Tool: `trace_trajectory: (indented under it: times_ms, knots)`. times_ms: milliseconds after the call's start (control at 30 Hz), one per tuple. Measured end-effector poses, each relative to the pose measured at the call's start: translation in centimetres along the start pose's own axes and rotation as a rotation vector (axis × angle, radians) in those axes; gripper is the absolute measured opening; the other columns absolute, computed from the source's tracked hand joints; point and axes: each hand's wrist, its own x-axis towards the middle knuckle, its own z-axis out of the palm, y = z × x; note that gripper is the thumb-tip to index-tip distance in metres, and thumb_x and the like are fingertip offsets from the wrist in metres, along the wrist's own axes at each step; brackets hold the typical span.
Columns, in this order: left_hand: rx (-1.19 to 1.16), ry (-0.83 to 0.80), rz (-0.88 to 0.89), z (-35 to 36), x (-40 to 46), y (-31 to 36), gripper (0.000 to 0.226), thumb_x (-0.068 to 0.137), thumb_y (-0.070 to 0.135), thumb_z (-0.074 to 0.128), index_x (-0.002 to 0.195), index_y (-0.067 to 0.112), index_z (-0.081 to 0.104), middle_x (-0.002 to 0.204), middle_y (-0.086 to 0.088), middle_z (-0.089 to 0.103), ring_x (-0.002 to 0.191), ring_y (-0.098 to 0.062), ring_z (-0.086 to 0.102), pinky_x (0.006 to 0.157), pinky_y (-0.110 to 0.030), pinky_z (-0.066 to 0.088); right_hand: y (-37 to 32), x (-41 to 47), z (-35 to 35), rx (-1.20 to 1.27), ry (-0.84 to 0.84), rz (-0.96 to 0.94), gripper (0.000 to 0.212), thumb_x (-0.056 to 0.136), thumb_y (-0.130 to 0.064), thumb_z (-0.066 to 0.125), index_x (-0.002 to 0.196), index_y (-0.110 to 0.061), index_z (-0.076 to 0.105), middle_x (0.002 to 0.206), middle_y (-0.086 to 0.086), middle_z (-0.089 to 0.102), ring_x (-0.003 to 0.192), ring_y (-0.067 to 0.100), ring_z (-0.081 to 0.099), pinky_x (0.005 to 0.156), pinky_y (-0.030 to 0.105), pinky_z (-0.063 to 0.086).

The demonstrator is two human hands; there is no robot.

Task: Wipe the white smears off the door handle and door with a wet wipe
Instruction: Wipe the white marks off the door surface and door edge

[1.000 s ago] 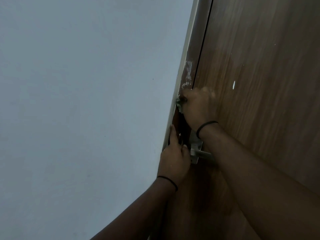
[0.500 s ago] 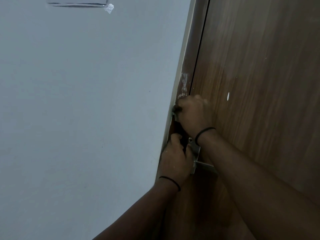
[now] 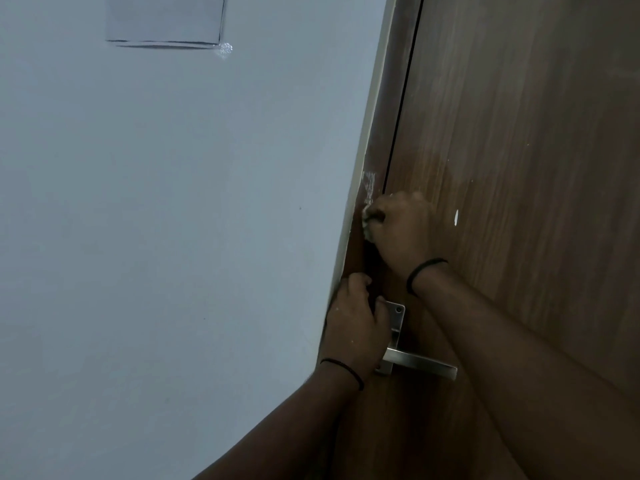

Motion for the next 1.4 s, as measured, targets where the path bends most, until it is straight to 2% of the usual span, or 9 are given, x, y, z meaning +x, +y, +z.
trace_trajectory:
  times_ms: [167, 367, 500, 667, 800, 933, 1100, 1267, 1400]
  knots:
    - [-0.026, -0.015, -0.016, 0.1, 0.4, 0.3, 0.024, 0.093, 0.026, 0.053, 0.116, 0.028, 0.046, 0.102, 0.011, 0.056, 0.090, -0.006, 0.057, 0.074, -0.017, 0.045, -1.3, 2.4, 0.5, -0.020, 0.006, 0.025, 0.029, 0.088, -0.007, 0.056, 0.105, -0.018, 0.077, 0.104, 0.006, 0.072, 0.097, 0.025, 0.062, 0.080, 0.040, 0.052]
    - [-0.022, -0.014, 0.000, -0.3, 0.5, 0.2, 0.024, 0.094, 0.026, 0.054, 0.117, 0.027, 0.048, 0.092, 0.020, 0.047, 0.081, 0.005, 0.051, 0.066, -0.001, 0.035, -0.2, 3.8, -0.7, 0.038, 0.080, 0.003, 0.019, 0.086, -0.005, 0.060, 0.090, -0.010, 0.078, 0.090, 0.011, 0.073, 0.087, 0.029, 0.065, 0.076, 0.043, 0.054]
    - [-0.026, -0.011, -0.009, -0.3, 0.7, 0.3, 0.025, 0.094, 0.027, 0.054, 0.119, 0.028, 0.048, 0.095, 0.017, 0.051, 0.085, 0.001, 0.054, 0.068, -0.002, 0.036, -1.5, 5.9, 0.0, -0.037, 0.094, 0.007, 0.026, 0.079, 0.007, 0.049, 0.087, -0.002, 0.072, 0.092, 0.015, 0.069, 0.091, 0.032, 0.062, 0.076, 0.041, 0.051]
    - [-0.050, -0.014, -0.003, -0.3, 0.9, 0.4, 0.024, 0.095, 0.028, 0.053, 0.117, 0.031, 0.046, 0.091, 0.021, 0.049, 0.084, 0.005, 0.053, 0.067, -0.002, 0.037, -0.1, 3.1, -0.9, 0.100, 0.074, -0.028, 0.015, 0.087, -0.006, 0.063, 0.087, -0.006, 0.077, 0.087, 0.011, 0.073, 0.084, 0.027, 0.065, 0.075, 0.039, 0.053]
    - [-0.069, -0.030, -0.024, -0.2, 1.0, 0.5, 0.024, 0.095, 0.027, 0.053, 0.117, 0.034, 0.045, 0.088, 0.023, 0.049, 0.083, 0.006, 0.054, 0.067, -0.003, 0.039, -1.2, 6.3, 0.1, 0.061, 0.139, 0.054, 0.030, 0.097, 0.004, 0.042, 0.100, 0.003, 0.073, 0.104, 0.020, 0.068, 0.098, 0.031, 0.063, 0.087, 0.038, 0.047]
    - [-0.066, -0.006, -0.016, -0.4, 0.9, 0.6, 0.025, 0.093, 0.027, 0.053, 0.114, 0.035, 0.045, 0.089, 0.024, 0.049, 0.084, 0.005, 0.055, 0.068, -0.004, 0.040, -1.9, 3.6, 1.4, 0.151, 0.117, 0.003, 0.016, 0.086, 0.011, 0.054, 0.089, 0.008, 0.069, 0.102, 0.023, 0.059, 0.094, 0.032, 0.057, 0.077, 0.030, 0.042]
    - [-0.050, -0.002, -0.002, -0.5, 0.7, 0.6, 0.023, 0.094, 0.027, 0.053, 0.116, 0.032, 0.047, 0.090, 0.021, 0.052, 0.083, 0.003, 0.055, 0.068, -0.004, 0.040, -0.9, 4.2, 0.8, 0.145, 0.135, -0.037, 0.022, 0.080, 0.020, 0.053, 0.083, 0.007, 0.071, 0.093, 0.023, 0.062, 0.088, 0.034, 0.058, 0.075, 0.045, 0.048]
    - [-0.034, -0.010, -0.004, -0.3, 0.4, 0.8, 0.025, 0.095, 0.027, 0.053, 0.118, 0.032, 0.047, 0.090, 0.019, 0.053, 0.082, 0.003, 0.056, 0.065, -0.004, 0.042, -2.0, 6.7, -0.1, 0.077, 0.187, -0.034, 0.037, 0.068, 0.026, 0.038, 0.079, 0.003, 0.066, 0.091, 0.022, 0.061, 0.088, 0.034, 0.056, 0.071, 0.045, 0.046]
    - [-0.026, -0.017, -0.002, -0.3, 0.2, 1.1, 0.025, 0.096, 0.024, 0.054, 0.119, 0.029, 0.048, 0.089, 0.017, 0.055, 0.081, 0.003, 0.056, 0.064, -0.005, 0.043, -1.0, 3.6, 0.4, 0.049, 0.058, -0.111, 0.028, 0.078, 0.022, 0.045, 0.083, 0.005, 0.066, 0.095, 0.020, 0.060, 0.091, 0.033, 0.054, 0.072, 0.047, 0.047]
